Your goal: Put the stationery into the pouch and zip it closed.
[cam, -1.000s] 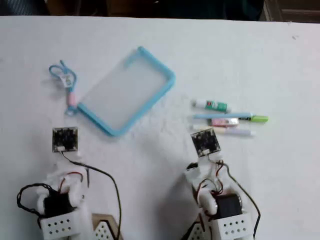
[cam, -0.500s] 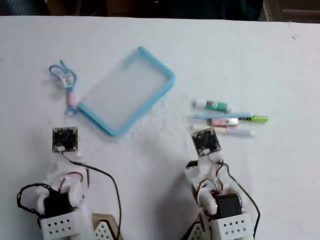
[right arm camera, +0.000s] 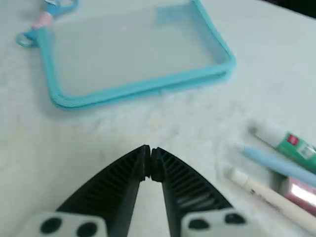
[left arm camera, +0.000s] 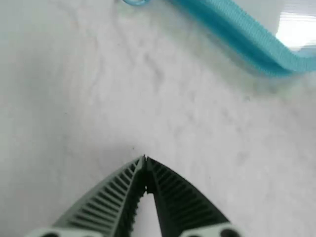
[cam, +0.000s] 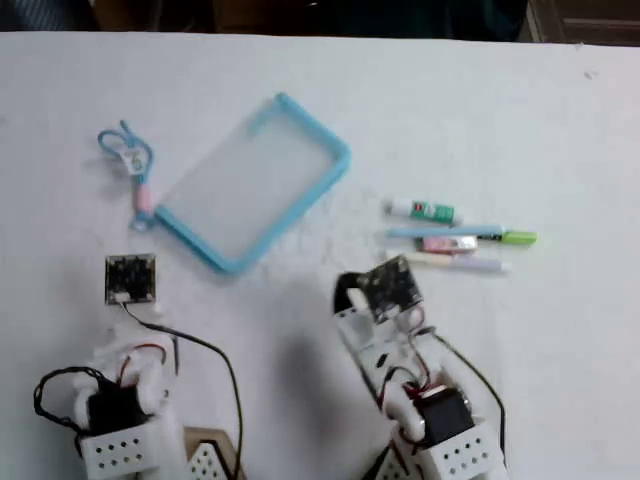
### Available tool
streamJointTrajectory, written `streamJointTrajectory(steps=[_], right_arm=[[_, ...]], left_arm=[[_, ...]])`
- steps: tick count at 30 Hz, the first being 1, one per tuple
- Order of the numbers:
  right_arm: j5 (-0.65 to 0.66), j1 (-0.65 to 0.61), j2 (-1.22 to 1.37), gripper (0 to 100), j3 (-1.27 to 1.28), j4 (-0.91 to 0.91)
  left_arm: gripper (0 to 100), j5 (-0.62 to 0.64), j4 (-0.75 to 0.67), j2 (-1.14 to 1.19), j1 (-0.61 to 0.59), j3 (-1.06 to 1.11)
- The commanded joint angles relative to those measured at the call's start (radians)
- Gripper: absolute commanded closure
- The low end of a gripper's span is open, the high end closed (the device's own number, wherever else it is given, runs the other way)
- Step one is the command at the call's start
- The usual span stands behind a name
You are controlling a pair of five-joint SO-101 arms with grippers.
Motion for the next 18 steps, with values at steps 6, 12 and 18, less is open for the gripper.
streamJointTrajectory(steps=[6, 12, 18], right_arm=[[0.029, -0.153, -0.005, 97.1, 0.002, -0.085], [0.077, -0.157, -0.002, 82.7, -0.089, -0.033], [0.078, -0.255, 0.16, 79.1, -0.199, -0.027]], left_arm=[[97, 0.002, 0.006, -0.007, -0.01, -0.009], [97, 0.002, 0.006, -0.007, -0.01, -0.009], [97, 0.002, 0.006, -0.007, -0.01, -0.009]])
